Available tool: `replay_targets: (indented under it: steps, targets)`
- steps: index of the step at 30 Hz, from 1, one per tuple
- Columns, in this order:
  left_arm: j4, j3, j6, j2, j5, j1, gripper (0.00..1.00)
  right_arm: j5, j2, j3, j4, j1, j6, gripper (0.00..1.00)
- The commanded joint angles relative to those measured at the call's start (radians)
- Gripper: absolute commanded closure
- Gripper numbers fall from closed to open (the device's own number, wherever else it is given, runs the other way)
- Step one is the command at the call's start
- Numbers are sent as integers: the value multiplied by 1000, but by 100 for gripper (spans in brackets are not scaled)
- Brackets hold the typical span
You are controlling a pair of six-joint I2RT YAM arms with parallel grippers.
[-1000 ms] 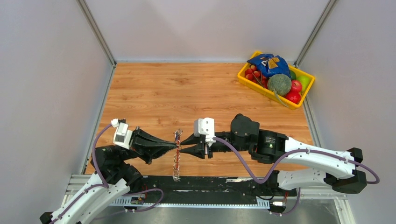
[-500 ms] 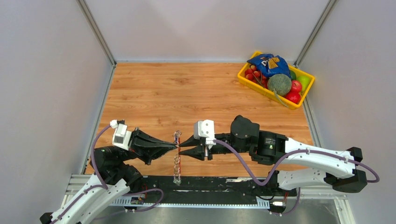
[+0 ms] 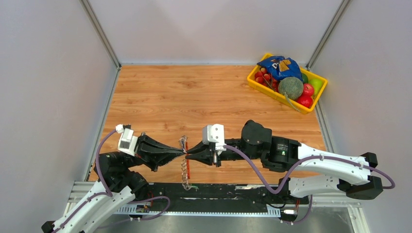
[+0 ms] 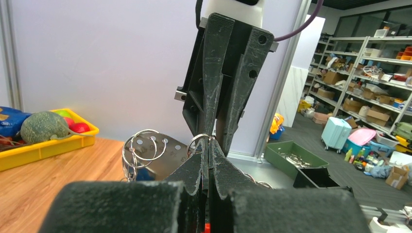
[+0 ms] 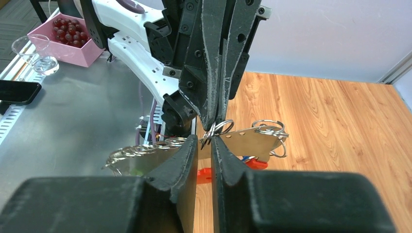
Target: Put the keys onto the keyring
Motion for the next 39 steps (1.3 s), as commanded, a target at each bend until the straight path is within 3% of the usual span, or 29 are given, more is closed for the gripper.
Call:
replay_targets:
  steps: [1,9,17,21,39]
  targets:
    - [27,9,15,-12,-16,-1,100,8,-5,42,53,14,19,86]
    - [20,16,14,-32,-17,-1,100,38,-13,21,45,14,25,87]
    - [27,24,6,-38,-13,-1,100,101,-11,18,24,14,29,72]
    - [23,27,9,-36,-14,-1,100,99,-17,17,5,15,33,70]
    - [12,27,17,-38,-18,-1,100,71,7,43,-8,27,48,76]
